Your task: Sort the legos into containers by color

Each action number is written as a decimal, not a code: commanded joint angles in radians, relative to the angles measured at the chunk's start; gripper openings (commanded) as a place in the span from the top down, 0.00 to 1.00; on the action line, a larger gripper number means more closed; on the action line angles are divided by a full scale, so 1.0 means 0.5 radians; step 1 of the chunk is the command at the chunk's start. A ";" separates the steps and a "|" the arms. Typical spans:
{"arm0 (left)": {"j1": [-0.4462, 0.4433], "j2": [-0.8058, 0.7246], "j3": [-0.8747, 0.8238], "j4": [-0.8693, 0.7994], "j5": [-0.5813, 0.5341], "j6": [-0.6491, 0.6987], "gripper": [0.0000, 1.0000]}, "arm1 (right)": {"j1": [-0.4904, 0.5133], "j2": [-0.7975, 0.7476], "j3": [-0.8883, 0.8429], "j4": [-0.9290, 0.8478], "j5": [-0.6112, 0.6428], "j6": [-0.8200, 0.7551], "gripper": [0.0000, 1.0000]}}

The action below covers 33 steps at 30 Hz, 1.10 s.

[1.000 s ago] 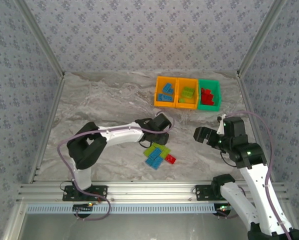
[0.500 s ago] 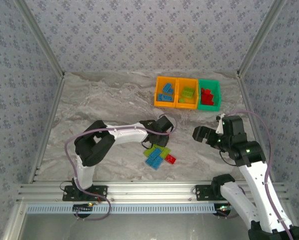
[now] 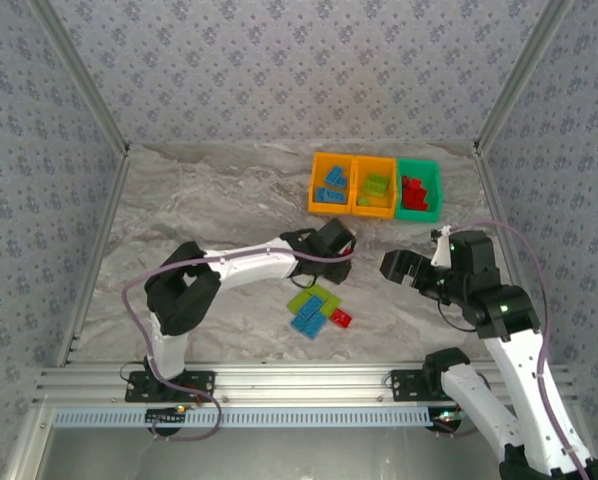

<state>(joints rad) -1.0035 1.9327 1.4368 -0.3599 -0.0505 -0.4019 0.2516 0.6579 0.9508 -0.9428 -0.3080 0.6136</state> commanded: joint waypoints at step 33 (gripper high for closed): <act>0.226 1.723 2.938 0.190 0.055 0.100 0.27 | 0.025 -0.416 0.212 -0.401 0.209 0.202 0.00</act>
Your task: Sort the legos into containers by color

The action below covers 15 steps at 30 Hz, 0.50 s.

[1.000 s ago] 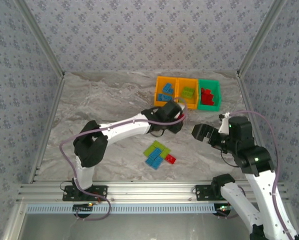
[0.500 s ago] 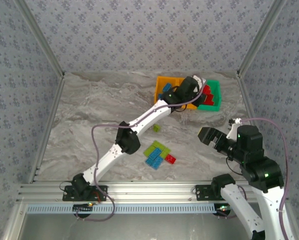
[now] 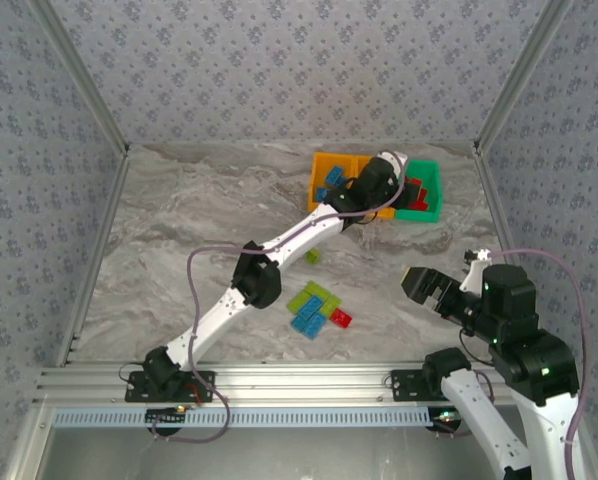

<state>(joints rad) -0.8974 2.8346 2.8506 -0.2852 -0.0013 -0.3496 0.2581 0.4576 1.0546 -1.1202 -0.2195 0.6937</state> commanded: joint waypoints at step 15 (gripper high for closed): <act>0.077 -0.729 0.156 -0.895 0.067 0.372 0.18 | 0.012 -0.009 -0.173 0.080 0.020 0.033 0.00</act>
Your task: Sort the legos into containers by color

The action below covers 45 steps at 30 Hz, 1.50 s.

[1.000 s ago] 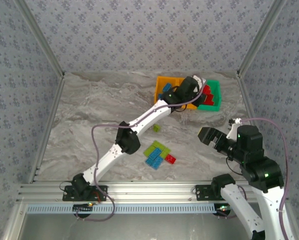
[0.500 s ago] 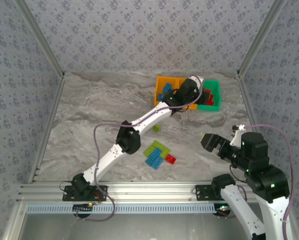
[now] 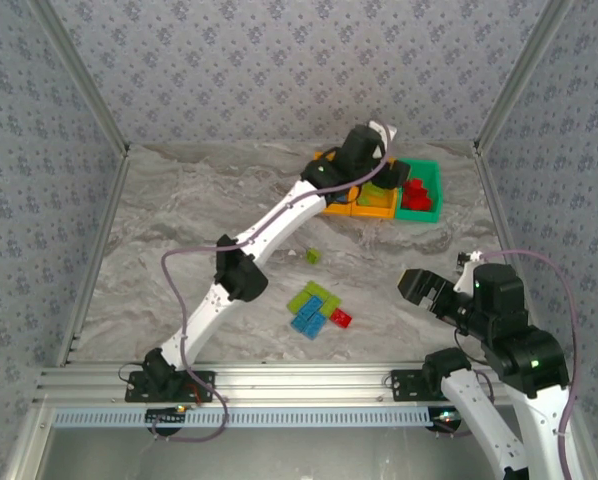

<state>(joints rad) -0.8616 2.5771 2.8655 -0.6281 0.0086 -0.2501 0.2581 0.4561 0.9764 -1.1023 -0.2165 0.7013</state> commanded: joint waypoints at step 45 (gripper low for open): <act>-0.283 -3.446 -3.902 0.059 -0.142 -0.225 0.01 | 0.706 2.743 0.335 1.669 0.073 -0.446 0.41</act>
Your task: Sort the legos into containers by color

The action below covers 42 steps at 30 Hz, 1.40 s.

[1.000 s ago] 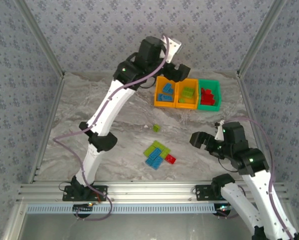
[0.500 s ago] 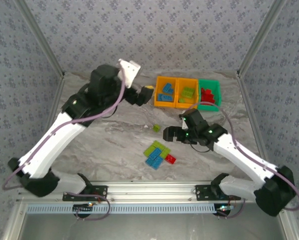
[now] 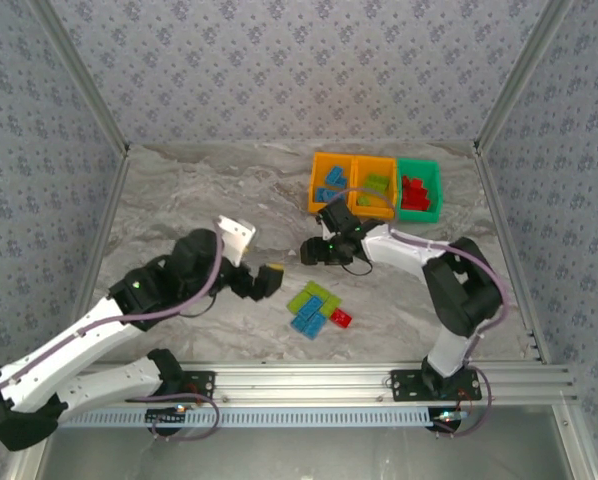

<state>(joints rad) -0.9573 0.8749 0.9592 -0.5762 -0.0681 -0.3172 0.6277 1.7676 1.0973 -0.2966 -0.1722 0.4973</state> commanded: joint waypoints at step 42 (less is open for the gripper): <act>-0.198 0.712 -0.022 -0.191 -0.464 -0.898 0.02 | -0.903 0.227 1.311 -0.780 0.266 -0.315 0.42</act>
<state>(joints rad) -1.0550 1.1885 0.8948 -0.6380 -0.2317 -0.6682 0.1886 1.9953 1.7458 -0.6003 -0.0181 0.3626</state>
